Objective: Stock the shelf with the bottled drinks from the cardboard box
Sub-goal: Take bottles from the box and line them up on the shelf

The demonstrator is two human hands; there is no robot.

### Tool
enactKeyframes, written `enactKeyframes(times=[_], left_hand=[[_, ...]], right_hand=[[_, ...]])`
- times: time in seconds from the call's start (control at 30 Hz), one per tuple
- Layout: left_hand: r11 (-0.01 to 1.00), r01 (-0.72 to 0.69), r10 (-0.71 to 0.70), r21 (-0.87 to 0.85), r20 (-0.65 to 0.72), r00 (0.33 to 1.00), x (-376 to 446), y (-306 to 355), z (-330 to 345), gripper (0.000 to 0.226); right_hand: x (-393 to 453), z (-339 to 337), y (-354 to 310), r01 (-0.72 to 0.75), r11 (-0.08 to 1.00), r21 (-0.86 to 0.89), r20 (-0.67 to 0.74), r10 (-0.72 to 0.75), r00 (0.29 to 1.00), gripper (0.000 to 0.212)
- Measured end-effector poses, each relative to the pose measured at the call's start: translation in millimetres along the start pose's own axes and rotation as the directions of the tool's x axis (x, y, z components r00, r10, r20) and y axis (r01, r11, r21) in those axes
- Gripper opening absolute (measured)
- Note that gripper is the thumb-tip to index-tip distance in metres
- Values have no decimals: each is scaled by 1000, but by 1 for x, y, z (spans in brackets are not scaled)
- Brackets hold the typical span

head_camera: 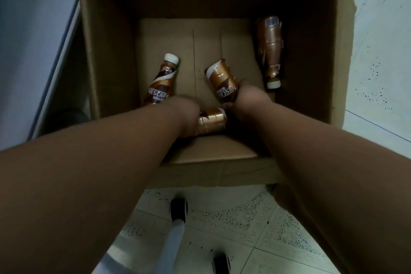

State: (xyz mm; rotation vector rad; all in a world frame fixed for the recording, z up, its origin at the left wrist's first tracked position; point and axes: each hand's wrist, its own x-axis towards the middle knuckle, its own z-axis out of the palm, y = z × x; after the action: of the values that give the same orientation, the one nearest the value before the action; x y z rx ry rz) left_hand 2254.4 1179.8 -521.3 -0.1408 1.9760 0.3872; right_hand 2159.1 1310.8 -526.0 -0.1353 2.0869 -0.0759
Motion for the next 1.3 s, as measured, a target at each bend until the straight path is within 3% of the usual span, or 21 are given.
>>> enactKeyframes(times=[0.17, 0.27, 0.43, 0.53, 0.67, 0.8, 0.93, 1.07, 1.3], left_hand=[[978, 15, -24, -210, -37, 999, -14, -8, -7, 63], [946, 71, -91, -316, -47, 995, -34, -5, -25, 72], [921, 70, -194, -383, -295, 936, -91, 7, -57, 47], [915, 51, -257, -399, -481, 838, -142, 5, -75, 37], [943, 7, -232, -333, -642, 731, -226, 0, -103, 44], [952, -81, -212, -295, -827, 520, -298, -14, -118, 30], [936, -183, -213, -300, -898, 384, -372, -41, -111, 19], [954, -160, -218, -254, -952, 214, -438, -64, -100, 19], [966, -78, -245, -248, -968, 46, -523, -114, -115, 15]], right_hand=[[-12, -10, -7, 42, 996, 85, -66, -36, 997, 56], [-33, -34, -16, 70, 997, 21, -142, -66, 988, 47], [-101, -76, -40, 191, 974, -125, -403, -226, 887, 39], [-157, -99, -52, 285, 948, -142, -517, -317, 795, 34], [-234, -119, -65, 381, 915, -129, -644, -370, 669, 32], [-301, -139, -94, 508, 854, -111, -751, -407, 520, 34], [-363, -149, -123, 526, 811, -256, -718, -524, 458, 29], [-416, -156, -155, 533, 747, -398, -701, -622, 349, 29], [-471, -169, -233, 623, 609, -491, -682, -713, 160, 30]])
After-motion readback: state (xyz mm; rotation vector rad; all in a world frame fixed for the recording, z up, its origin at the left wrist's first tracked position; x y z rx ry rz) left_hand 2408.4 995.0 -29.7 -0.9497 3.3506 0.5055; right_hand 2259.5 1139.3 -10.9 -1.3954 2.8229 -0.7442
